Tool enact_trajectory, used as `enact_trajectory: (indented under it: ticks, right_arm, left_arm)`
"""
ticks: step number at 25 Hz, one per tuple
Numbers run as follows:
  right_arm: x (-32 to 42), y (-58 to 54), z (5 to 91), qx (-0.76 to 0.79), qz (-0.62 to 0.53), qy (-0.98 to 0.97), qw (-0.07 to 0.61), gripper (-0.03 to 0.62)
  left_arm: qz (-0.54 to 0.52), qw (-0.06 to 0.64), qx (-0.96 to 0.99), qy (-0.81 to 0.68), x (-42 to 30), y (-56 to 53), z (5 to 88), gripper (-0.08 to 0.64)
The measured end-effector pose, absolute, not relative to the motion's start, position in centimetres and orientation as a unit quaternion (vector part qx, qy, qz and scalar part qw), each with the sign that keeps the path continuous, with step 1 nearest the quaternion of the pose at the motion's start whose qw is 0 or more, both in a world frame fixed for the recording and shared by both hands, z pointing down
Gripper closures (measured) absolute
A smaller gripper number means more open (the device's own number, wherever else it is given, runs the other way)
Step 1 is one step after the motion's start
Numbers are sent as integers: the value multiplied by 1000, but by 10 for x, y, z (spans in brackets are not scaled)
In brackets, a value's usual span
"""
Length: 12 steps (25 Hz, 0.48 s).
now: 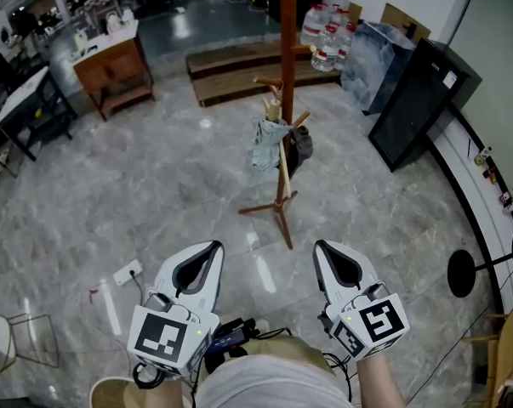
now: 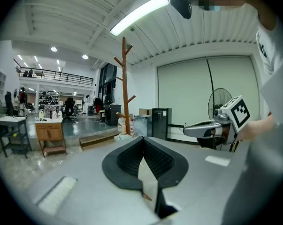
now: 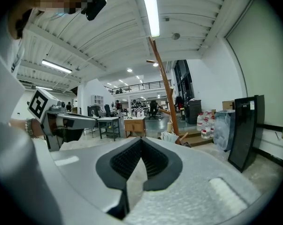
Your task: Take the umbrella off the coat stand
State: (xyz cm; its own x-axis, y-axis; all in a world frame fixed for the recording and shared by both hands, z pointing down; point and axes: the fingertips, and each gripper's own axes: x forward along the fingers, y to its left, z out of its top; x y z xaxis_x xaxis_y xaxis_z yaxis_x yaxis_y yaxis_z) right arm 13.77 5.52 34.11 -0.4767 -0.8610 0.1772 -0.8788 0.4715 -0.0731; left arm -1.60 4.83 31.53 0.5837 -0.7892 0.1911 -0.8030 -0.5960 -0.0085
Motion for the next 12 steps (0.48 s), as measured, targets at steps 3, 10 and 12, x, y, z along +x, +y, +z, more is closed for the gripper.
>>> enact_trajectory:
  ticks: [3,10,12]
  right_arm:
    - [136,56,338,506,73,-858,49,591]
    - [132,61,337,494,78,-865,40,459]
    - [132,63,337,494,78,-865,39,459]
  left_arm:
    - [80,36,894,-440,-13,51,313,552]
    - [92,35,890,-445,-14,54,315,435]
    - [91,36,889,-447,-14,55,315,430]
